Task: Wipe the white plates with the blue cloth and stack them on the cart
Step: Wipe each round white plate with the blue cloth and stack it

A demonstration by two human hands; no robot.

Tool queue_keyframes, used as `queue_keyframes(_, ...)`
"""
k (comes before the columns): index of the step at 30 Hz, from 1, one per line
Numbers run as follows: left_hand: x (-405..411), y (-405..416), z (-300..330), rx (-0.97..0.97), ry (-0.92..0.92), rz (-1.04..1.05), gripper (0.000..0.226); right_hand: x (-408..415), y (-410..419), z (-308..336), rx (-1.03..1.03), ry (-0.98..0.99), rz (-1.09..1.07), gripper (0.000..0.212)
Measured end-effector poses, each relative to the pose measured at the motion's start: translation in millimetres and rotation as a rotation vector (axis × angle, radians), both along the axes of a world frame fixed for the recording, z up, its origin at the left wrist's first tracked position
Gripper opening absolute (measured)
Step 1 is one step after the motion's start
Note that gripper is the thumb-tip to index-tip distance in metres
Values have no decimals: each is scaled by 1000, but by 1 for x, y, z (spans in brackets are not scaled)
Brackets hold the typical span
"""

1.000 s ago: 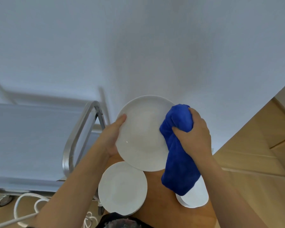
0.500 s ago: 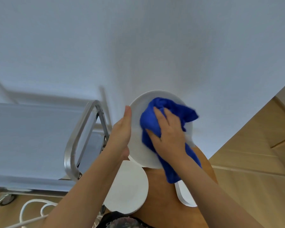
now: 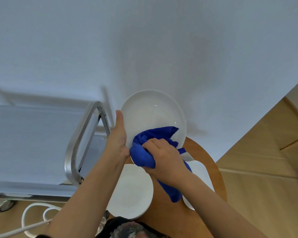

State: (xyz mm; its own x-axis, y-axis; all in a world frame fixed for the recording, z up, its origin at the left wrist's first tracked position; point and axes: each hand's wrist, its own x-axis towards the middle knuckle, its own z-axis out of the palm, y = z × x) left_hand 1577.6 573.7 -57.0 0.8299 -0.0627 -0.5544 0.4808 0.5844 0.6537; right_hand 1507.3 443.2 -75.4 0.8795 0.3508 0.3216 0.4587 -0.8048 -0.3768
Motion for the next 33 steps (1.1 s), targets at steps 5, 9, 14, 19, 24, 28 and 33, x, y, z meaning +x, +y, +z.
queue_keyframes(5, 4, 6, -2, 176, 1, -127, 78, -5, -18, -20, -71, -148, 9, 47)
queue_keyframes(9, 2, 17, 3, 404, -108, -245, 82, -7, -52, -28, -186, -56, 57, 40)
queue_keyframes(14, -8, 18, -3, 457, -105, -243, 56, -4, -74, -13, 141, 296, -81, 31)
queue_keyframes(19, -14, 10, -5, 444, -136, -255, 58, 15, -57, 26, 350, -20, -98, 29)
queue_keyframes(24, -22, 2, -4, 426, -166, -302, 59, 32, -42, 9, -189, -396, -181, 39)
queue_keyframes(28, -18, 12, -5, 467, -92, -97, 56, 19, -51, -7, -155, -171, -259, 44)
queue_keyframes(33, -16, 18, -8, 422, -127, 6, 52, -20, -32, -34, 112, 155, -127, 30)
